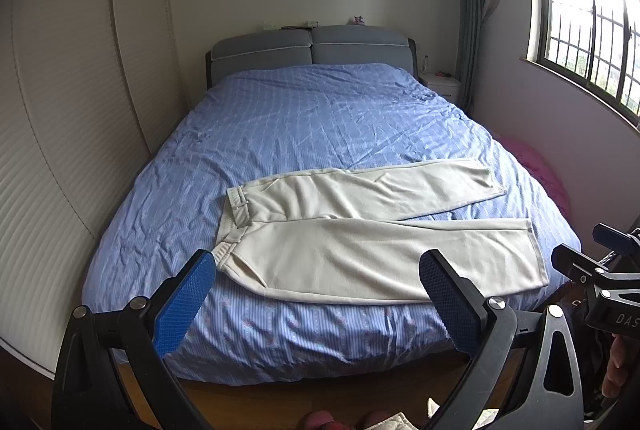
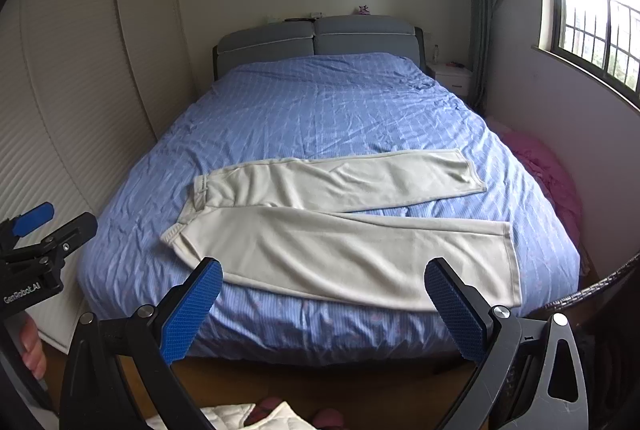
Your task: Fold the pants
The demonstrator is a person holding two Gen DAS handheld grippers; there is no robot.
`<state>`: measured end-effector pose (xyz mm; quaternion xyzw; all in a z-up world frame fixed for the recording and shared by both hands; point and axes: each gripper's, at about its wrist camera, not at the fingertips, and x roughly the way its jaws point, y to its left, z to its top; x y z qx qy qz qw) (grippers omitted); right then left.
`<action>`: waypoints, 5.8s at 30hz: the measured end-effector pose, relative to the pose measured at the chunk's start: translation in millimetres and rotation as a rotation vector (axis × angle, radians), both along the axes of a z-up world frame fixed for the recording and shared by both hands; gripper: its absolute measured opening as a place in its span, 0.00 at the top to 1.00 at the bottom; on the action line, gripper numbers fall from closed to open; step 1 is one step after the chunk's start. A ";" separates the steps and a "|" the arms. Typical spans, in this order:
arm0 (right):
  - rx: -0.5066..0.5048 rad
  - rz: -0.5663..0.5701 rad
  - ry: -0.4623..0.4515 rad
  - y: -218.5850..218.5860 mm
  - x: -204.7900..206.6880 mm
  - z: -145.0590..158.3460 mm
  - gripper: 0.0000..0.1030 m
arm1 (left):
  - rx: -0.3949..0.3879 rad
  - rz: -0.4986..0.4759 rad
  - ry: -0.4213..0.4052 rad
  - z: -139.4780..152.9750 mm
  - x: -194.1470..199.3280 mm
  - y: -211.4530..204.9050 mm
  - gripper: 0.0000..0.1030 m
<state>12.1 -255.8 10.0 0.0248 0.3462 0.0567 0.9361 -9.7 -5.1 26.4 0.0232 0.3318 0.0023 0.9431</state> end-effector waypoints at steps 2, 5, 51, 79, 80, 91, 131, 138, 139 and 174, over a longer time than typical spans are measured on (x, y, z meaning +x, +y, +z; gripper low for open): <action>0.001 0.006 0.007 1.6 1.1 -1.4 0.01 | -0.001 0.003 0.005 -1.3 0.8 0.6 0.00; 0.005 0.017 0.024 4.5 6.3 -3.6 0.01 | -0.002 0.012 0.016 -4.2 1.8 2.5 0.00; 0.470 -0.341 0.719 159.9 220.7 -382.0 0.18 | -0.097 0.064 0.668 -366.8 267.8 189.7 0.05; 0.378 -0.292 0.336 119.3 345.0 -152.9 0.90 | -0.404 0.059 0.423 -192.4 387.7 224.4 0.91; 0.369 -0.287 0.315 119.5 361.3 -150.3 0.90 | -0.415 0.068 0.411 -193.9 408.2 224.7 0.91; 0.261 -0.204 0.436 154.5 559.6 -209.2 0.90 | -0.348 0.113 0.495 -262.8 558.1 238.8 0.90; 0.196 -0.288 0.241 51.2 323.9 -89.0 0.36 | -0.196 -0.547 0.277 -132.2 390.7 19.4 0.16; 0.223 -0.469 0.291 -69.1 247.5 -111.9 0.35 | -0.174 -0.569 0.316 -145.1 351.6 -85.2 0.16; 0.235 -0.479 0.299 -88.6 241.6 -117.5 0.35 | -0.166 -0.562 0.334 -150.2 349.7 -101.3 0.16; 0.686 -0.714 0.679 -286.2 198.6 -390.9 0.36 | -0.077 -0.253 0.838 -367.6 427.7 -269.0 0.21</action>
